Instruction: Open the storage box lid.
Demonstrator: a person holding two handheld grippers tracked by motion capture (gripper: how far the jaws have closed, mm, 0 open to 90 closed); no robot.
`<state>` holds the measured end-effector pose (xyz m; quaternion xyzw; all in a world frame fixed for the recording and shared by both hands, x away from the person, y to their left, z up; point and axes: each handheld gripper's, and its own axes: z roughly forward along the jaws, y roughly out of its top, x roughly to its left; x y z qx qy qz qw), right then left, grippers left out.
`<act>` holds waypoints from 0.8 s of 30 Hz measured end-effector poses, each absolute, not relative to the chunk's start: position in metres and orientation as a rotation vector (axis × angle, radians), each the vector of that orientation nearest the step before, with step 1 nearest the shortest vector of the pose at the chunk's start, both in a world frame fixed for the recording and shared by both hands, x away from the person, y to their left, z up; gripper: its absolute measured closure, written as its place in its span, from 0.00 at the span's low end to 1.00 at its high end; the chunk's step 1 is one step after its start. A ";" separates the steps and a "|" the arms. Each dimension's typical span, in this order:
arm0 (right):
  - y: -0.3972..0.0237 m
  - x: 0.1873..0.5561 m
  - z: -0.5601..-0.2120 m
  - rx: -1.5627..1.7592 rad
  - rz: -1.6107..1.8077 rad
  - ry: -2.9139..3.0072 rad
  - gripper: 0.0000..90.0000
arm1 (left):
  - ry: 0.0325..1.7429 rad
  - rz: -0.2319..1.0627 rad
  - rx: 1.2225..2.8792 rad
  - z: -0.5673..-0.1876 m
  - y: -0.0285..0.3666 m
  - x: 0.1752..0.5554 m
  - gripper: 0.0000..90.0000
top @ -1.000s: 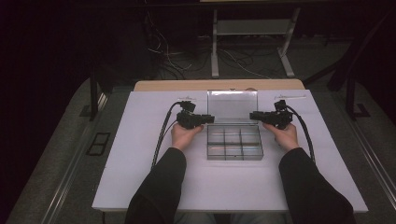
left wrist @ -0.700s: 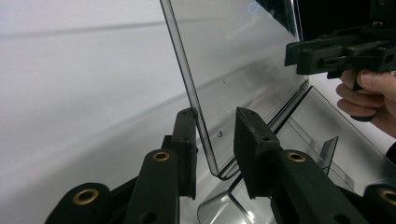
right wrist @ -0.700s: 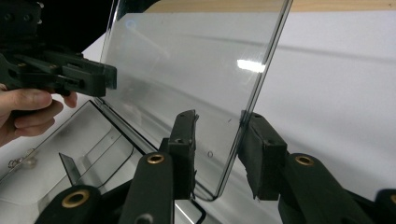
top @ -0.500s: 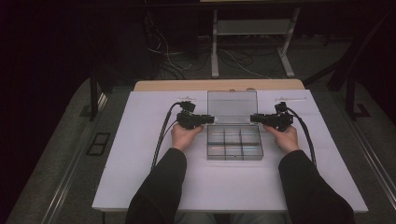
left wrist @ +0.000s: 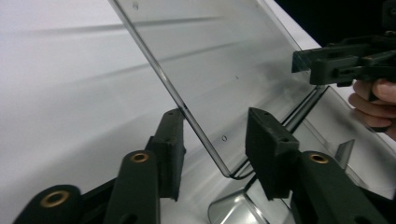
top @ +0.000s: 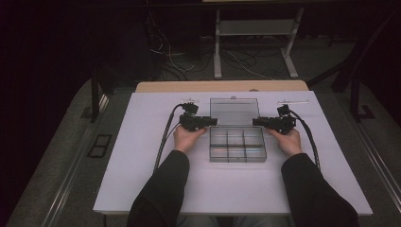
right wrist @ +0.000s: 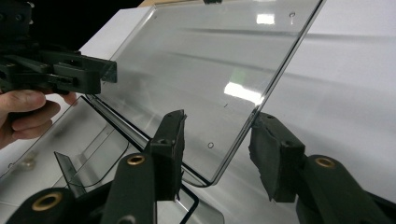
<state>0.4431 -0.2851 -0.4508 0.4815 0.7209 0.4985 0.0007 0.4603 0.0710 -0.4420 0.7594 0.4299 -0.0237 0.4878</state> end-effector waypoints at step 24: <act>-0.292 0.424 -0.435 1.540 1.502 2.165 0.12 | 1.066 0.007 1.886 -0.431 0.074 0.454 0.30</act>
